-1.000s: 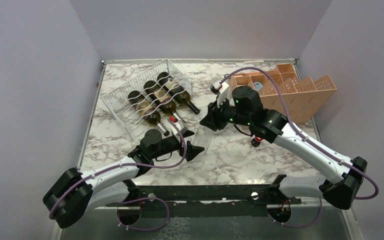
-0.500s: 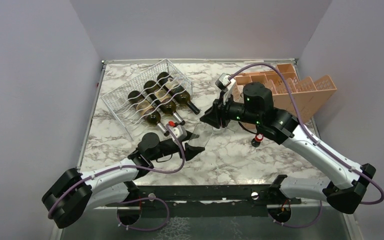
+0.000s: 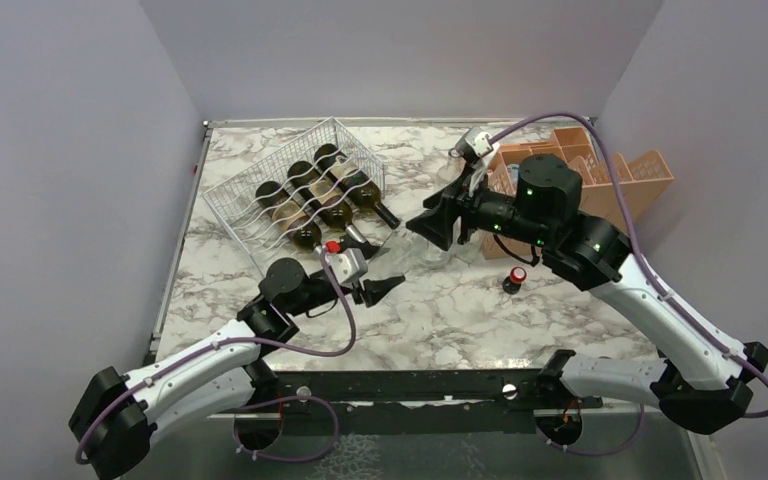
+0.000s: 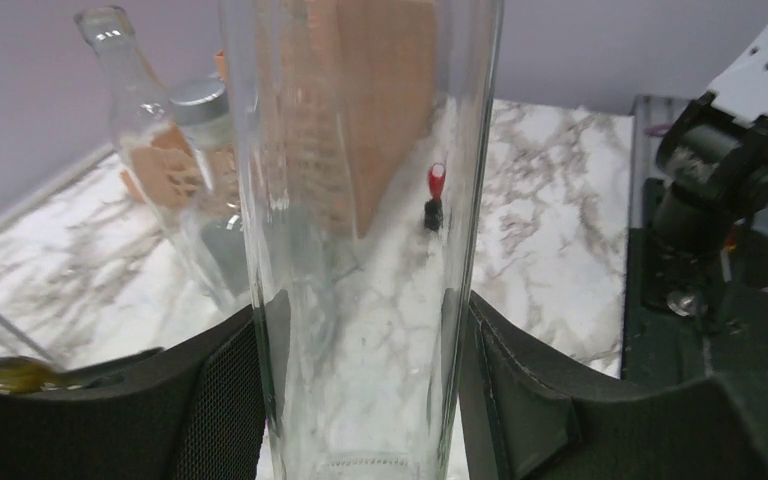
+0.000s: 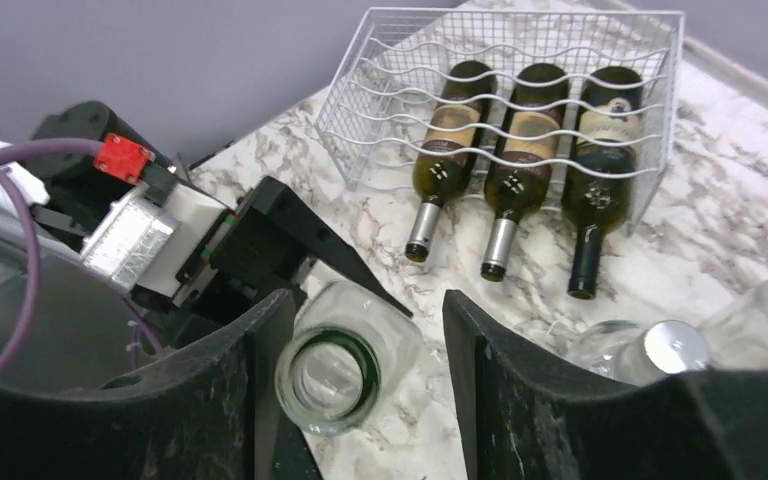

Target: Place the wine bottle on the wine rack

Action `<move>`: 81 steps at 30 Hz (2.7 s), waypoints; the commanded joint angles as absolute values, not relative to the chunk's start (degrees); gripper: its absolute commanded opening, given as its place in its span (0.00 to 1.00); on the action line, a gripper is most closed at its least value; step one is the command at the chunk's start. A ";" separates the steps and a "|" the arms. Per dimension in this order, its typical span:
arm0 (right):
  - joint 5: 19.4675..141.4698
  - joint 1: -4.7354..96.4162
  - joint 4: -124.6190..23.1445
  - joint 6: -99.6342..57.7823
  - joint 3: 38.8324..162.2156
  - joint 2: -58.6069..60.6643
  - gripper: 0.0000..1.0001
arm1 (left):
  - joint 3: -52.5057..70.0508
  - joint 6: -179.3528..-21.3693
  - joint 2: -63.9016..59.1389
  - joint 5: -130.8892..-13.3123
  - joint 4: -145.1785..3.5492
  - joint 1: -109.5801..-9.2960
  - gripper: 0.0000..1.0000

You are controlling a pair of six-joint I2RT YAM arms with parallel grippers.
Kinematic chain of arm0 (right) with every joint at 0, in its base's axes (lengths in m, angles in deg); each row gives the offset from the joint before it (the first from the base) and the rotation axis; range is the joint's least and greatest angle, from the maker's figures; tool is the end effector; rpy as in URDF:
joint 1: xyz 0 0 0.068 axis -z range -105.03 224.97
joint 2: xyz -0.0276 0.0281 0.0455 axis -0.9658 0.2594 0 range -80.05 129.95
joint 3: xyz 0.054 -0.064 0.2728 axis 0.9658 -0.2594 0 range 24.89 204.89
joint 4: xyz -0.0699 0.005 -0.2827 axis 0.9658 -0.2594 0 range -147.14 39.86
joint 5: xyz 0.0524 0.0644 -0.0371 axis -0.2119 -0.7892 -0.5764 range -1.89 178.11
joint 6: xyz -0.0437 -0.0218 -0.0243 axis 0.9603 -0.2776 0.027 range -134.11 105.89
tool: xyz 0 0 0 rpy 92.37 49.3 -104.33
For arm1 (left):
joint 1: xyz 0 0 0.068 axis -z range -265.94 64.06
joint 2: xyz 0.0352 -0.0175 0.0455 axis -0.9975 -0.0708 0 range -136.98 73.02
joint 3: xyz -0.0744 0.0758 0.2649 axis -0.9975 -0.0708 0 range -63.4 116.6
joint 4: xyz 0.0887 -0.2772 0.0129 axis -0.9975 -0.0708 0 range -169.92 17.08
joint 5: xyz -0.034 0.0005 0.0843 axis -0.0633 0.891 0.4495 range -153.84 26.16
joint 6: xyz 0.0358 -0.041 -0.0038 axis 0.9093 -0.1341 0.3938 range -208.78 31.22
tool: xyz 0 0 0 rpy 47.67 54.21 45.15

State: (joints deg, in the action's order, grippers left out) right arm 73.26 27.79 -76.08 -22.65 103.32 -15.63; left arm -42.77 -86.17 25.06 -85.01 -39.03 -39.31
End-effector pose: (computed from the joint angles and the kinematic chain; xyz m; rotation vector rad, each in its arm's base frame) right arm 0.1706 0.1981 0.4660 -0.8001 1.6889 0.9182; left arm 0.1382 -0.1655 0.2578 0.9081 1.2292 -0.8876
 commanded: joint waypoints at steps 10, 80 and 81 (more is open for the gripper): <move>77.19 27.86 -79.15 -17.76 108.16 -19.66 0.71 | -21.50 -39.68 25.27 -65.55 -71.27 -39.25 0.00; 82.14 27.83 -71.72 -23.39 98.02 -4.14 0.01 | -35.92 -22.47 35.97 -65.67 -62.97 -38.53 0.99; 82.32 27.79 -71.53 -23.47 97.69 -4.19 0.01 | -34.92 -26.01 36.02 -65.13 -62.57 -38.58 0.99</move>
